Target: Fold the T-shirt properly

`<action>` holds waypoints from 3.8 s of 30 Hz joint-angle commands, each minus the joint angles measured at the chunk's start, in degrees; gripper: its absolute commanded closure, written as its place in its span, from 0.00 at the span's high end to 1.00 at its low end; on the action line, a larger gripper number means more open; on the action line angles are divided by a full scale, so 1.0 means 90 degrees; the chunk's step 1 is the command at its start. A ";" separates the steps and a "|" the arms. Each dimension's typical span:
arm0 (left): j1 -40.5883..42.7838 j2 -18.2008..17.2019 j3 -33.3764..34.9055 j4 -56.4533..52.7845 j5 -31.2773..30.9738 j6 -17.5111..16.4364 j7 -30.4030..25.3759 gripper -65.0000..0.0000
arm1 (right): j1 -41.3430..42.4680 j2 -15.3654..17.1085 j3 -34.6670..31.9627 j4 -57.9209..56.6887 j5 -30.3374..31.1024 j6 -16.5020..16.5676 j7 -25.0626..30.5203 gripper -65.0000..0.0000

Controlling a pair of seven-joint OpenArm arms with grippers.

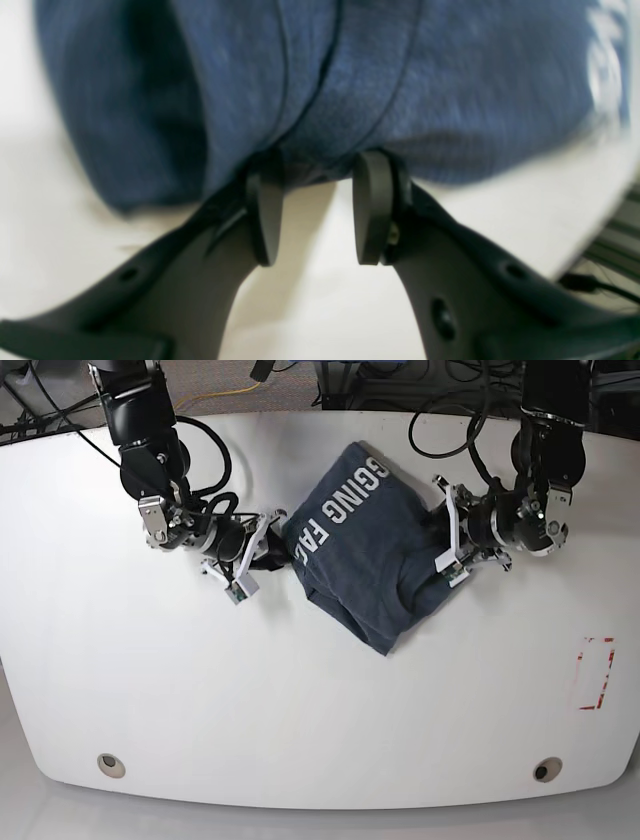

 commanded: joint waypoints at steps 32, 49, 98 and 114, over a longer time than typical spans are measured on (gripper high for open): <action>-0.0213 0.1281 -0.1401 0.1623 0.0001 0.1710 0.0884 0.69 | -0.0891 -0.0275 -0.0604 0.1737 0.0067 -0.0008 -0.0458 0.18; -0.0076 0.0616 -0.1274 -0.1347 -0.0009 0.1778 -0.0874 0.70 | -0.0871 -0.0031 -0.0213 0.2167 0.0087 0.0012 -0.0467 0.18; 0.0861 0.1202 -0.3501 0.1017 0.2990 0.0938 -0.3072 0.59 | -0.1174 -0.0705 0.1340 0.1952 -0.3557 0.0061 0.1955 0.18; 0.3069 0.2648 -0.2427 0.1769 0.3517 0.1905 -0.5328 0.59 | -0.2453 -0.0910 0.2786 0.1659 -0.3957 0.0061 0.3889 0.18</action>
